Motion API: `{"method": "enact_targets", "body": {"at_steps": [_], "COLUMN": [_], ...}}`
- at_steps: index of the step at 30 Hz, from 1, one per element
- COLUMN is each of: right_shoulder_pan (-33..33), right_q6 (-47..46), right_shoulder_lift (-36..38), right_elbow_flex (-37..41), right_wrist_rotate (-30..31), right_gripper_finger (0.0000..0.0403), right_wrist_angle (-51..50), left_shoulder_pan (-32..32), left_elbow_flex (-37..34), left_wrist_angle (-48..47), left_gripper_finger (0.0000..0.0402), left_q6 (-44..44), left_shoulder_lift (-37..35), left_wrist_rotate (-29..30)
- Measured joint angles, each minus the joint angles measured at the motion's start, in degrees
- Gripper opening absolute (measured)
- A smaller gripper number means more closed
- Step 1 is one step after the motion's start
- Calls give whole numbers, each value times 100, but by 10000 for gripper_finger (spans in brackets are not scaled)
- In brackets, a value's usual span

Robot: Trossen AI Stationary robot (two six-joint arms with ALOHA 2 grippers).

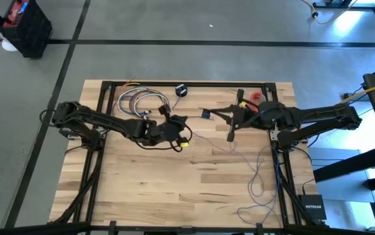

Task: Coil cords
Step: Coil the blue wire onto the black spool

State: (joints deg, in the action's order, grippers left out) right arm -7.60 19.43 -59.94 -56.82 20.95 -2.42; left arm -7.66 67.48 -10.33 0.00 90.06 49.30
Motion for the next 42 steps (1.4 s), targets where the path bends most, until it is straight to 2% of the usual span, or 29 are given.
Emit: {"method": "enact_targets", "body": {"at_steps": [9, 13, 16, 23, 28, 33, 42], "right_shoulder_pan": [-101, -103, -96, 155, 369, 479, 467], "right_q6": [25, 31, 43, 106, 194, 200, 288], "right_shoulder_lift": [-259, -571, -827, -1465, -1769, -1808, -1808], "right_elbow_flex": [0, 2, 2, 9, 15, 17, 18], "right_wrist_rotate": [444, 957, 1286, 1592, 1578, 1029, 487], "right_gripper_finger": [5, 5, 5, 5, 5, 5, 5], "right_wrist_angle": [-1209, -1488, -1466, -874, -185, 562, 1935], "left_shoulder_pan": [-63, -129, -170, -173, -196, -213, -212], "left_elbow_flex": [2, 2, 9, 12, 15, 15, 23], "left_wrist_angle": [-453, -436, -397, 10, 457, 588, 1019], "left_gripper_finger": [1, 1, 1, 1, 1, 1, 1], "left_q6": [-407, -407, -493, -705, -558, -536, -389], "left_shoulder_lift": [-751, -952, -988, -896, -815, -780, -596], "left_wrist_rotate": [43, 4, -238, -701, -1012, -1022, -1277]}}
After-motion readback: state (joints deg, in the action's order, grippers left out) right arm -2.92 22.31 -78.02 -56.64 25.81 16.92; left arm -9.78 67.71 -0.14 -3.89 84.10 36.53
